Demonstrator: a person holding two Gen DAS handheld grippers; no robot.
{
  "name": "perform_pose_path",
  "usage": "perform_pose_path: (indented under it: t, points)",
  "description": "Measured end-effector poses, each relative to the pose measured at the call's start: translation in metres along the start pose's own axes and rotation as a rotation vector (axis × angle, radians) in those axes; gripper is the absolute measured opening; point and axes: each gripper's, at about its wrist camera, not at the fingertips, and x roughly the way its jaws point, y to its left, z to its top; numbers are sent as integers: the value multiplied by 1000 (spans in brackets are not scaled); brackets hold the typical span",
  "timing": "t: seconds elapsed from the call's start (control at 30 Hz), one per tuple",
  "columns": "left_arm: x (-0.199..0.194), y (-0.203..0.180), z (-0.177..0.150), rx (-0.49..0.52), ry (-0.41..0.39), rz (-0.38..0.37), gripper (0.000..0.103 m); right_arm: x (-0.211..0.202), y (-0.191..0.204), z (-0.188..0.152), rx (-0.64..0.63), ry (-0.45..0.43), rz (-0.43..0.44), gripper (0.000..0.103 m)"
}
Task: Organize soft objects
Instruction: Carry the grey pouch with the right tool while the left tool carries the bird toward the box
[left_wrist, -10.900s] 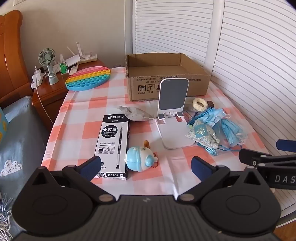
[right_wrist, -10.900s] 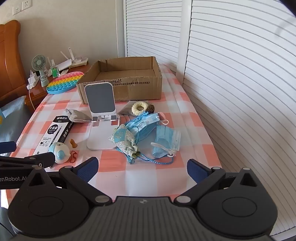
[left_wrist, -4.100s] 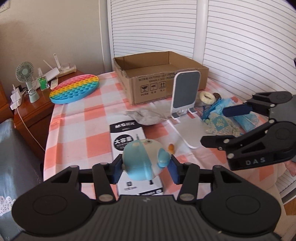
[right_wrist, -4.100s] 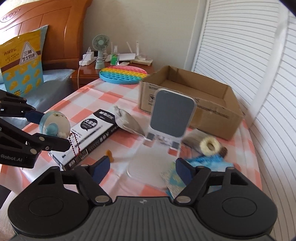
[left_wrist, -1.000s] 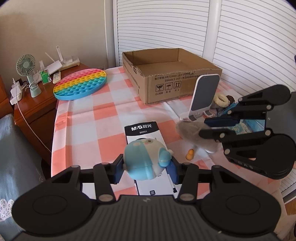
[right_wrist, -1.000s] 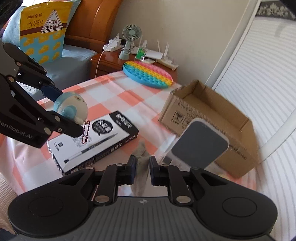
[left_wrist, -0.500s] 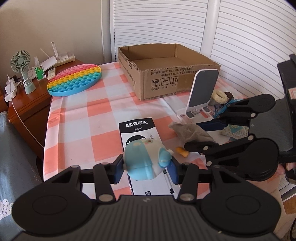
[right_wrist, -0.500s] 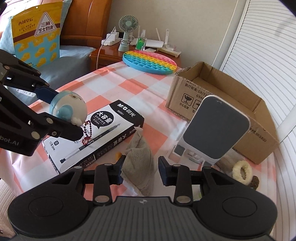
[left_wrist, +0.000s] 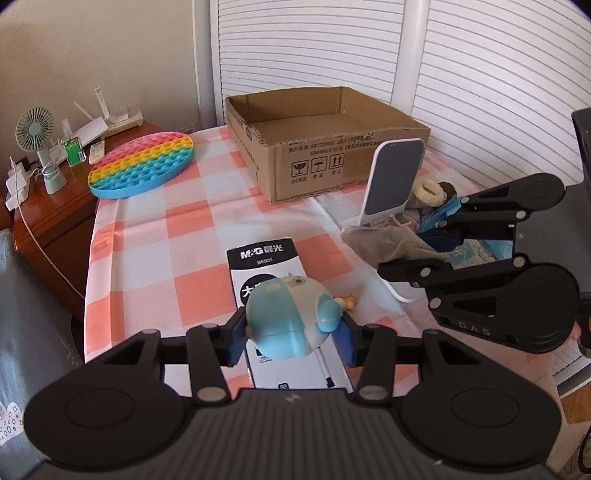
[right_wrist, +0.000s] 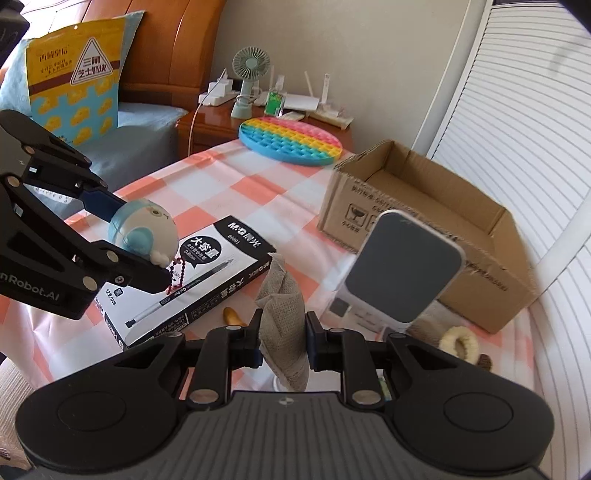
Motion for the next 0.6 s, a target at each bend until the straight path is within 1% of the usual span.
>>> perform_pose_path:
  t: [0.23,0.43,0.6]
  points:
    - [-10,-14,6,5,-12,-24,47,-29,-12,-7,23,-30,-31,25]
    - [-17,-22,14,4,-12,-46,47,-47,-33,-20,66,-35,-58,25]
    - [-20,-23,27,1,-11,-64,47,-60,-54,-29,103,-39,-78,25]
